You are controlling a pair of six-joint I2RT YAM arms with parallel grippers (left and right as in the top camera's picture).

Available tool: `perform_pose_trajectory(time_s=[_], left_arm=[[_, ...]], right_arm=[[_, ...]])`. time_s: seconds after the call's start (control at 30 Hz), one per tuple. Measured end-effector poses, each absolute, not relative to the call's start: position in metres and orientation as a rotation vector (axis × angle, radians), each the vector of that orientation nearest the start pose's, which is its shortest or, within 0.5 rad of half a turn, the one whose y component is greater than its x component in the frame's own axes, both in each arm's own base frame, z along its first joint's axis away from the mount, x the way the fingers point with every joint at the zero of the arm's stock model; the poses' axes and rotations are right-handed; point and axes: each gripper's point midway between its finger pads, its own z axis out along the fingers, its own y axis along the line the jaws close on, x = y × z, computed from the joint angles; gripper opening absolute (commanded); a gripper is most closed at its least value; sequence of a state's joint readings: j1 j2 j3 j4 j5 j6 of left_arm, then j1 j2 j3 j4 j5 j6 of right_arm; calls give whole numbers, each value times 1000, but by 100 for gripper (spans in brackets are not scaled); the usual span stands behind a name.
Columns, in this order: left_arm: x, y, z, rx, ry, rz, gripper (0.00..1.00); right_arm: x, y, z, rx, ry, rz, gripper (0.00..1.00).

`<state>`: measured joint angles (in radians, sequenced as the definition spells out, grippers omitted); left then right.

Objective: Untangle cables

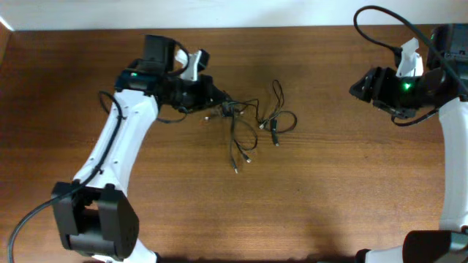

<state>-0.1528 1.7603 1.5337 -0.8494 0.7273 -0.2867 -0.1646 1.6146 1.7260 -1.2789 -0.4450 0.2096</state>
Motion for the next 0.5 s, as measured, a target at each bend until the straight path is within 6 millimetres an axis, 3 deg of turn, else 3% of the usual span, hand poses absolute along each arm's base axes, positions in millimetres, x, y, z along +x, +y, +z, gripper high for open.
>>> perform_pose_trajectory(time_s=[0.03, 0.13, 0.17, 0.27, 0.3, 0.33, 0.43, 0.5], left_arm=[[394, -181, 198, 92, 2618, -1111, 0], [393, -185, 200, 103, 2614, -1125, 0], [393, -185, 200, 105, 2612, -1131, 0], [387, -184, 195, 88, 2653, -1112, 0], [384, -185, 188, 89, 2686, -1051, 27], [378, -191, 179, 119, 2730, -938, 99], [359, -222, 164, 303, 2770, -710, 99], [350, -228, 160, 460, 2760, -634, 99]], right_arm=[[365, 21, 253, 353, 2668, 625, 75], [367, 85, 259, 169, 2671, 693, 75], [367, 97, 260, 150, 2667, 714, 75], [368, 107, 259, 164, 2674, 734, 75], [368, 107, 259, 168, 2675, 735, 75], [368, 107, 259, 171, 2676, 734, 75], [368, 106, 258, 181, 2677, 726, 75], [368, 106, 258, 185, 2679, 727, 75]])
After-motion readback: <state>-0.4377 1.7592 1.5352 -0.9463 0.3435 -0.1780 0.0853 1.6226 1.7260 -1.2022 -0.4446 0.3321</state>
